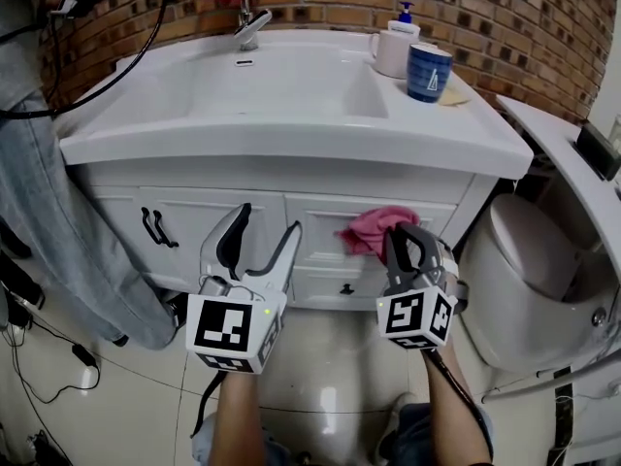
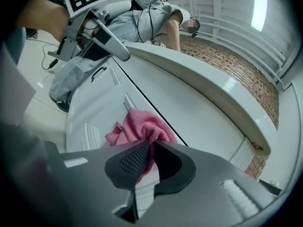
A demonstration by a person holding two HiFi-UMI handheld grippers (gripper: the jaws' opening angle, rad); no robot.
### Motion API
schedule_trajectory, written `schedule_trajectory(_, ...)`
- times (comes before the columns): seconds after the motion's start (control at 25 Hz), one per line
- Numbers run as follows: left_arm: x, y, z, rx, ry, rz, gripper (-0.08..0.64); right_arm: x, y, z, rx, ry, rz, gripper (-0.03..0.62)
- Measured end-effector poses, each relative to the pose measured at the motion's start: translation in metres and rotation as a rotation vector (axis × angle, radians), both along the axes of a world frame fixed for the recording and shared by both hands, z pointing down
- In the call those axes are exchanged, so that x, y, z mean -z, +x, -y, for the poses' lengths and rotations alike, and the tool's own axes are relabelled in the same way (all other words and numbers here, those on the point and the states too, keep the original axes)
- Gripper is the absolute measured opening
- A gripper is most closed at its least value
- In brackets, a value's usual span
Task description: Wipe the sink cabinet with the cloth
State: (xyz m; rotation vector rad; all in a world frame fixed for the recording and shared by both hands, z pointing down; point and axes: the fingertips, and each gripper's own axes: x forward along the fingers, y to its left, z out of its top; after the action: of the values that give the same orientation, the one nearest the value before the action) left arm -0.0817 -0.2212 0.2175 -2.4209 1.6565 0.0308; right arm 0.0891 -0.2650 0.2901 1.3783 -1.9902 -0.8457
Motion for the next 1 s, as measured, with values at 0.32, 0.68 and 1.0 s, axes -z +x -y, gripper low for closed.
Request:
schedule_trajectory(0.32, 0.006, -0.018, -0.006, 0.023, 0.019, -0.022, 0.284, 0.007, 0.071, 0.000, -0.131, -0.017, -0.036, 0.034)
schedule_trajectory(0.68, 0.004, -0.022, -0.003, 0.033, 0.009, 0.008, 0.284, 0.005, -0.039, -0.016, 0.151, -0.003, -0.026, 0.034)
schedule_trajectory(1.0, 0.007, -0.037, -0.003, 0.070, 0.011, 0.024, 0.284, -0.044, -0.153, -0.023, 0.376, -0.083, -0.261, 0.034)
